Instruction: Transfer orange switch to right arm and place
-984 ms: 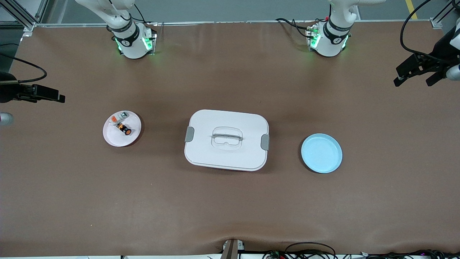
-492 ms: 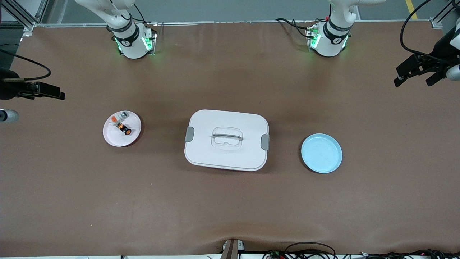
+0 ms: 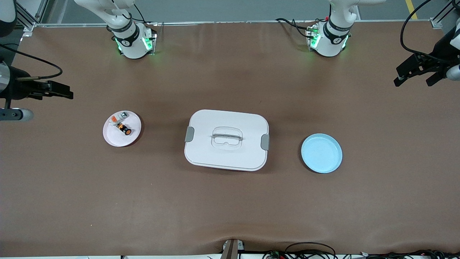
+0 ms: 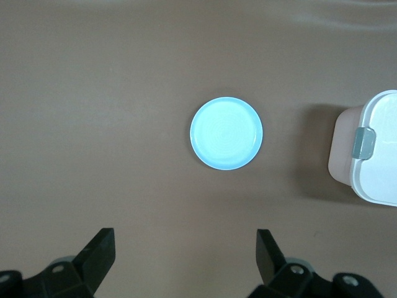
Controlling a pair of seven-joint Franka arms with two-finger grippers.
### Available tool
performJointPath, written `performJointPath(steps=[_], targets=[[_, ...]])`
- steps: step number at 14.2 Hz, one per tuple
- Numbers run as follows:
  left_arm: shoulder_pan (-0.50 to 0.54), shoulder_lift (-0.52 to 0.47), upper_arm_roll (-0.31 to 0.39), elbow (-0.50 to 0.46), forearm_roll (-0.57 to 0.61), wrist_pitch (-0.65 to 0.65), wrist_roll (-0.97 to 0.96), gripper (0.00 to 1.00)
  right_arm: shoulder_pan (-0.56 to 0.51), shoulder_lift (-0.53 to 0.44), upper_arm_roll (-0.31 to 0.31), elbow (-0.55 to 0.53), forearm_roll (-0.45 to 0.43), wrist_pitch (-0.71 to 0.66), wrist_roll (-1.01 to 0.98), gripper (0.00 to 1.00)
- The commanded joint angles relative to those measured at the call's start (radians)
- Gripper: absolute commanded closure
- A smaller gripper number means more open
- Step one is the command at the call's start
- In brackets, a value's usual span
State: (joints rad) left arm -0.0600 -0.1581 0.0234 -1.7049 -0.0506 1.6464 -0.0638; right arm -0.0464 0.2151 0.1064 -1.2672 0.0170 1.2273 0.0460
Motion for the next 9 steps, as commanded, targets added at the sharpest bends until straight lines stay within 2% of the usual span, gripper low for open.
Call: performJointPath(steps=[1,9], targets=[[-0.003,0.005,0.001,0.013,0.028,0.0,0.012,0.0,0.002,-0.003,-0.001,0.009,-0.008,-0.003,0.0,0.0],[-0.004,0.005,0.001,0.013,0.028,0.0,0.01,0.0,-0.001,-0.014,-0.002,0.002,0.009,0.032,0.002,0.0]])
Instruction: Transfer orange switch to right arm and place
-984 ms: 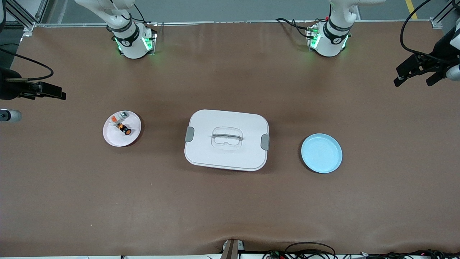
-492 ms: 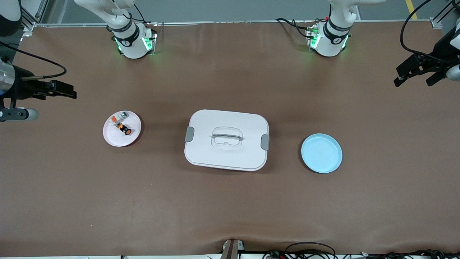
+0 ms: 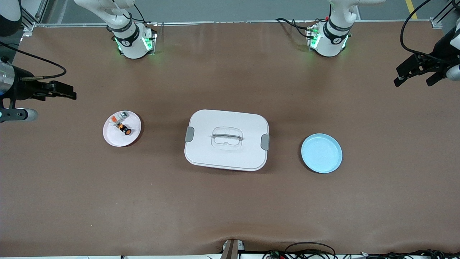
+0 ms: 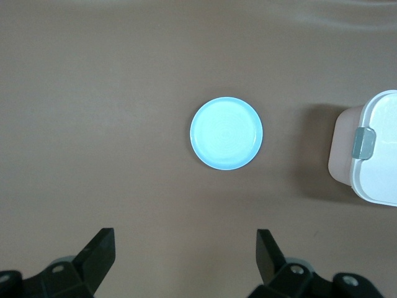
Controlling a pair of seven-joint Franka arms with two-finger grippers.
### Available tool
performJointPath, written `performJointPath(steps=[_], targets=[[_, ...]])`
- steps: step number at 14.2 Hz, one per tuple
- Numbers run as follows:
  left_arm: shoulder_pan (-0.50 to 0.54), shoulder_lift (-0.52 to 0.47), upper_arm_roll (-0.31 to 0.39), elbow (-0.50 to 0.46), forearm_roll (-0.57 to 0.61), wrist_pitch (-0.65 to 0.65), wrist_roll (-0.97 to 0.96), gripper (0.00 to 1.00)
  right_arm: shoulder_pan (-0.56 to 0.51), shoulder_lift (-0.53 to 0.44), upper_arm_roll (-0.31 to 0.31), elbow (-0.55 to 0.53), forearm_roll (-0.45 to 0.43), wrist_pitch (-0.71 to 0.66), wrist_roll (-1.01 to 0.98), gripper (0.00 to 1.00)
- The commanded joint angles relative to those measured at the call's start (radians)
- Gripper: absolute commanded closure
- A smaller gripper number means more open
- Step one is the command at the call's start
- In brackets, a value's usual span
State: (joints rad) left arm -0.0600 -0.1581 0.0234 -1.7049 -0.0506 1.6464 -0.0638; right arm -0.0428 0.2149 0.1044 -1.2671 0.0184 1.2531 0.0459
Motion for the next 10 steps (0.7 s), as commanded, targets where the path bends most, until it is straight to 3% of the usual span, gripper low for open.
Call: performJointPath(steps=[1,6,10], targets=[[-0.004,0.003,0.001,0.013,0.028,0.0,0.01,0.0,-0.008,-0.017,0.0,-0.003,0.02,0.011,0.002,0.0],[-0.004,0.003,0.001,0.013,0.028,0.0,0.012,0.0,-0.009,-0.12,-0.006,-0.155,0.038,0.121,0.002,0.0],[-0.003,0.003,0.001,0.013,0.028,0.0,0.012,0.0,-0.014,-0.172,-0.011,-0.21,0.037,0.17,0.002,0.0]])
